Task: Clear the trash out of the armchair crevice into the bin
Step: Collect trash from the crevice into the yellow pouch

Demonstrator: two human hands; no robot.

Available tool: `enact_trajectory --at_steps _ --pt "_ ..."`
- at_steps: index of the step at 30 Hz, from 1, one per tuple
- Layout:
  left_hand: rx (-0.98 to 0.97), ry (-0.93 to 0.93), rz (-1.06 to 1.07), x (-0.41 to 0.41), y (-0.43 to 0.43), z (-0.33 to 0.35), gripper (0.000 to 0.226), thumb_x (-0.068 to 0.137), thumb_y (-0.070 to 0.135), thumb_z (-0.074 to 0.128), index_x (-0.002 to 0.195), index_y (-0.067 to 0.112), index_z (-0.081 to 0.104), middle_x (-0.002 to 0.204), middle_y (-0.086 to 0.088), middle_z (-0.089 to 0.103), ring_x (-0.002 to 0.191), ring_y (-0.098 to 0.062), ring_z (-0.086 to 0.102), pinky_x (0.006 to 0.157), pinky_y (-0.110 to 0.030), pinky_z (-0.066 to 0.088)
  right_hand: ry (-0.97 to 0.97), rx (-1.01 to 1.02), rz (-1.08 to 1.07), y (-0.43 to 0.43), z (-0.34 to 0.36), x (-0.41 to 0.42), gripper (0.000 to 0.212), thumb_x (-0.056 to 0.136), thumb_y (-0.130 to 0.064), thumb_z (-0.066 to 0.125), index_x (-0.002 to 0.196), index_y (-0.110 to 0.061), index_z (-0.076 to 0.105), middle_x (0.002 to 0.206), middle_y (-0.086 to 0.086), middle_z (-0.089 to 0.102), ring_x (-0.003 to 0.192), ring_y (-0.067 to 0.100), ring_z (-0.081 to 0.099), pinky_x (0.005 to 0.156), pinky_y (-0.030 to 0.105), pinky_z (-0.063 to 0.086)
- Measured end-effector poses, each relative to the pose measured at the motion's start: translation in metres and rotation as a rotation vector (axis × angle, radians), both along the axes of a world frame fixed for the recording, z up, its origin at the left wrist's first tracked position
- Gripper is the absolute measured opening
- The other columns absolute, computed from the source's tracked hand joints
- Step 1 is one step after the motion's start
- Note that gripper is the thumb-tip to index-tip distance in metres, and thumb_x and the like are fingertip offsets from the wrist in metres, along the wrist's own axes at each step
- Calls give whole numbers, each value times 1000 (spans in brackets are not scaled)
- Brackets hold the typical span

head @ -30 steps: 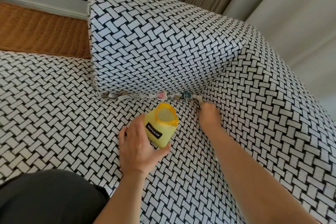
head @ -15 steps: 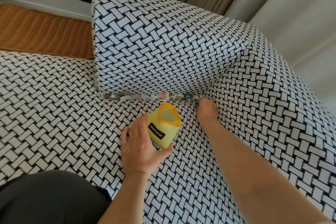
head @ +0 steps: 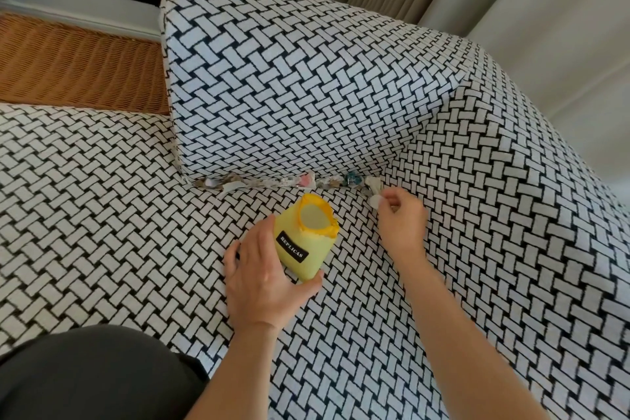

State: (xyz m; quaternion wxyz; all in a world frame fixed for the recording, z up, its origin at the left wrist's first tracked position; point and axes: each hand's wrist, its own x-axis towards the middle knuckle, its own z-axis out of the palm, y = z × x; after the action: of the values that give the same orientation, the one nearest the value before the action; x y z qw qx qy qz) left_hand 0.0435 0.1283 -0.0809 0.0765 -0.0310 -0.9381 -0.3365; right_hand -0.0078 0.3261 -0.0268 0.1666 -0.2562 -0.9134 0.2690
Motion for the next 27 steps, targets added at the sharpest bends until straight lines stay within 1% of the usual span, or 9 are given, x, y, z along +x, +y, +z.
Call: enact_trajectory --at_steps 2,4,10,15,19,21,23,25,27 --pt "-4 5 1 0 0 0 101 49 68 67 131 18 35 128 2 51 118 -16 49 105 -43 33 47 -179 -23 -10 11 12 13 89 -6 55 95 -13 65 83 -3 61 70 4 54 58 11 42" --pt "-6 6 2 0 1 1 101 49 68 68 131 18 35 129 2 52 118 -16 49 105 -43 33 86 -314 6 -26 21 24 12 89 -8 57 91 -17 63 81 -6 62 73 6 56 59 13 43" --pt "-28 -5 7 0 1 1 101 50 71 64 131 17 36 128 3 51 118 -16 49 105 -40 31 143 -467 294 -82 44 40 18 86 -8 62 81 -24 64 75 -9 65 67 2 59 62 15 50" --pt "-33 -7 13 0 1 1 101 51 71 62 131 18 34 127 3 51 118 -15 50 106 -38 28 76 -248 431 -94 46 32 5 83 -11 67 82 -16 67 68 -12 61 63 -1 55 57 10 46" --pt "-25 -2 11 0 1 1 100 50 70 64 131 18 36 127 3 52 117 -15 50 106 -38 28 -51 -16 447 -89 41 26 5 85 -21 65 87 -20 70 74 -11 65 55 0 50 53 19 43" --pt "-24 4 13 -1 1 1 99 50 70 64 130 17 37 126 3 52 116 -16 50 105 -38 29 -106 -14 488 -85 42 25 9 87 -21 61 89 -20 70 79 -11 67 62 3 55 57 23 47" --pt "-28 4 13 0 1 1 100 50 71 63 130 17 38 126 3 52 115 -16 51 105 -39 29 -110 -99 498 -78 42 21 13 90 -18 58 92 -17 70 82 -7 68 67 8 59 60 23 50" --pt "-20 8 12 0 1 1 100 50 71 63 130 17 38 126 2 53 115 -17 51 105 -39 30 -62 -169 404 -63 38 12 15 91 -13 55 96 -13 69 82 -3 67 63 10 58 54 17 48" --pt "-11 8 8 0 1 1 99 50 71 63 130 17 38 126 2 53 116 -17 51 105 -40 31 -73 -134 268 -40 26 -2 17 91 -12 54 102 -11 67 89 -1 66 64 8 54 54 11 42"
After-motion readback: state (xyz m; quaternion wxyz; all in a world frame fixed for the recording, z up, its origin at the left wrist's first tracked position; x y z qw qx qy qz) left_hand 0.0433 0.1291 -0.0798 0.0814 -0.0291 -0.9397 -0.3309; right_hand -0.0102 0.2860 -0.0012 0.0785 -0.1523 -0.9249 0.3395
